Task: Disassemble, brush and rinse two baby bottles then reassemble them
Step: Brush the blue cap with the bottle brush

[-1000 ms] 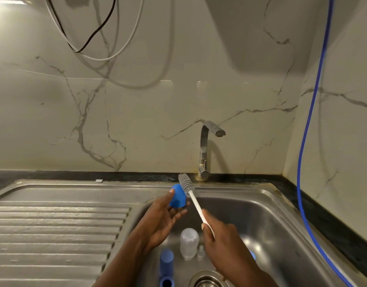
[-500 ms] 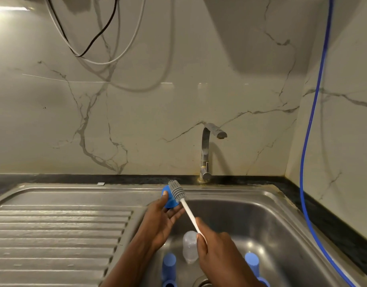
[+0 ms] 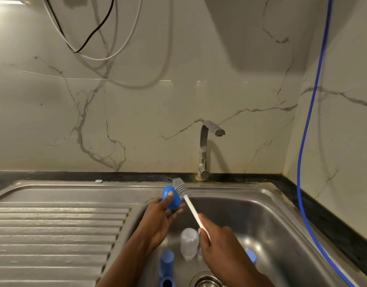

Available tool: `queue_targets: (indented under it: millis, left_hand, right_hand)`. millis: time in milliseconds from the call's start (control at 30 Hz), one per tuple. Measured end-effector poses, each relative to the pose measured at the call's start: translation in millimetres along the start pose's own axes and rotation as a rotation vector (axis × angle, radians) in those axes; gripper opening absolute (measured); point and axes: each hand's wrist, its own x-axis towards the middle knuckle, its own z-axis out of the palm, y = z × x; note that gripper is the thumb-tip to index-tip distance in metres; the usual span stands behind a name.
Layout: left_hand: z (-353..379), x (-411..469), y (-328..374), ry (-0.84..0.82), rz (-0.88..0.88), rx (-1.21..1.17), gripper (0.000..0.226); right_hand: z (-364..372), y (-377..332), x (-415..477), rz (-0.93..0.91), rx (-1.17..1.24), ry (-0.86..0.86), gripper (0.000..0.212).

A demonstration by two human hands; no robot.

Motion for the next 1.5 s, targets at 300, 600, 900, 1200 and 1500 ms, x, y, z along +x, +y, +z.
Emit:
queue_targets:
  millis: [300, 600, 900, 1200, 1500]
  left_hand:
    - [-4.0, -5.6, 8.4, -0.068, -0.026, -0.143, 0.039]
    - [11.7, -12.1, 4.7, -0.08, -0.002, 0.163, 0.038]
    - [-6.4, 0.8, 6.6, 0.052, -0.038, -0.238, 0.041]
    - [7.9, -7.0, -2.7, -0.121, -0.087, -0.007, 0.057]
    - [-4.4, 0.3, 5.4, 0.032, -0.039, -0.267, 0.051]
  right_hand:
    - [2.4, -9.3, -4.0, 0.023, -0.021, -0.039, 0.047]
    - [0.1, 10.3, 6.8, 0.001, 0.033, 0.005, 0.043]
    - [3.4, -11.5, -7.0, 0.018, -0.051, -0.052, 0.046]
    - [-11.6, -2.7, -0.4, 0.01, 0.022, 0.054, 0.044]
    - [-4.1, -8.3, -8.6, 0.011, -0.009, -0.041, 0.045]
